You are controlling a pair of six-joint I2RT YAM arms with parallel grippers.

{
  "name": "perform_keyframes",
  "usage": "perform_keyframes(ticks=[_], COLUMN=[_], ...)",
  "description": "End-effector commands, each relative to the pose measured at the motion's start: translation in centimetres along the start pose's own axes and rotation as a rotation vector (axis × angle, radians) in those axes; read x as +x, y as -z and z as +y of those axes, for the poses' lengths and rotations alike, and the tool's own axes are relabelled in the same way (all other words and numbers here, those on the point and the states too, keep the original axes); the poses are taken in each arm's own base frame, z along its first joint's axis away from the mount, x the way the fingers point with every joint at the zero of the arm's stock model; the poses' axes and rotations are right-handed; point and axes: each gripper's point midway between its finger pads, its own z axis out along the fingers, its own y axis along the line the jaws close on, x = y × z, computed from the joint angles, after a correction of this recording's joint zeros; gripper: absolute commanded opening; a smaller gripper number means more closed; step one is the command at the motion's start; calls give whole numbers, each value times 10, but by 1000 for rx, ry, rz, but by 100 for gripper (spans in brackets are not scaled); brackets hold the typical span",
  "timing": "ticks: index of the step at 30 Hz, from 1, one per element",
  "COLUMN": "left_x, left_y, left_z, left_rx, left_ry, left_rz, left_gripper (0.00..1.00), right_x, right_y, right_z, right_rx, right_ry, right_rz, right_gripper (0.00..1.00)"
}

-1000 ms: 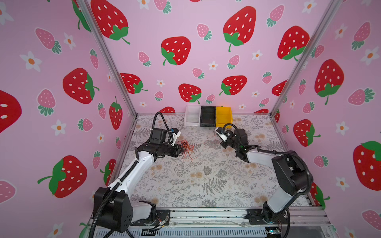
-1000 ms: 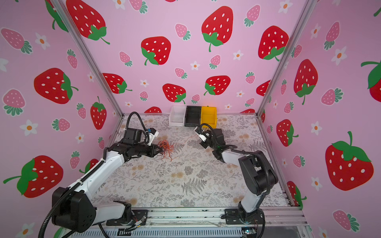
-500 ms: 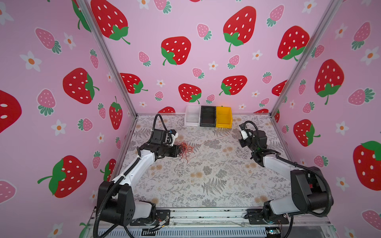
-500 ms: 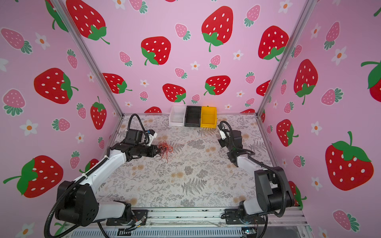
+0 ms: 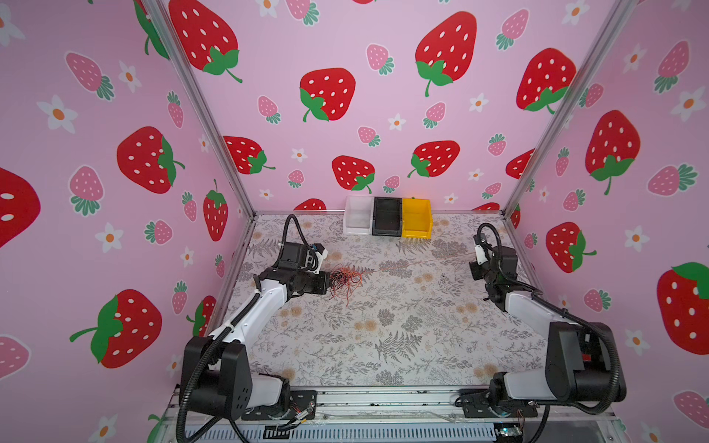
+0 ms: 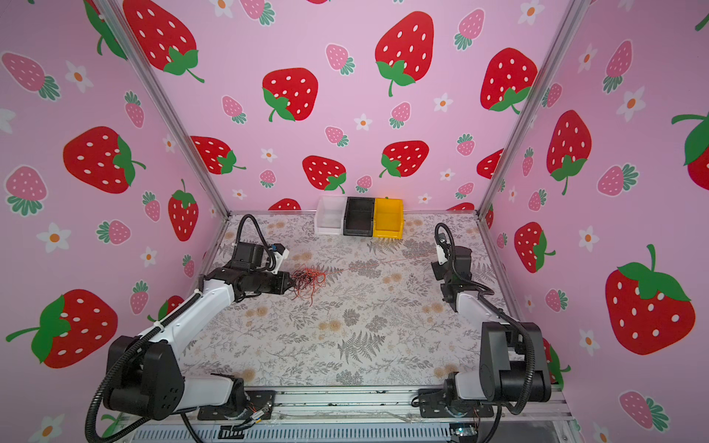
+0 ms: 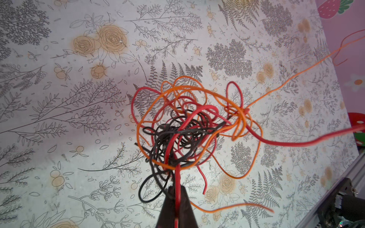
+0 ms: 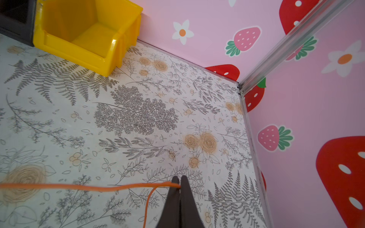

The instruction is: Untangle the cables

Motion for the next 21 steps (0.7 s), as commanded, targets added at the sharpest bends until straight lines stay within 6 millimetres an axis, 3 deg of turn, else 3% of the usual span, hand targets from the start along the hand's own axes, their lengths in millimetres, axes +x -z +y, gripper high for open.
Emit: perform_keyframes(ticks=[1, 5, 9, 16, 19, 21], left_x=[9, 11, 10, 7, 8, 8], left_y=[-2, -4, -8, -16, -21, -22], left_z=[11, 10, 1, -11, -20, -25], left_rx=[-37, -24, 27, 70, 87, 95], left_ry=[0, 0, 1, -9, -34, -44], left_rz=[32, 43, 55, 74, 88, 92], left_gripper=[0, 0, 0, 0, 0, 0], right_x=[17, 26, 28, 44, 41, 41], right_y=[2, -2, -1, 1, 12, 16], right_z=[-17, -13, 21, 64, 97, 107], right_rx=[63, 44, -96, -185, -282, -302], right_ry=[-11, 25, 120, 334, 440, 467], right_rz=[74, 117, 93, 142, 64, 39], right_gripper=[0, 0, 0, 1, 7, 21])
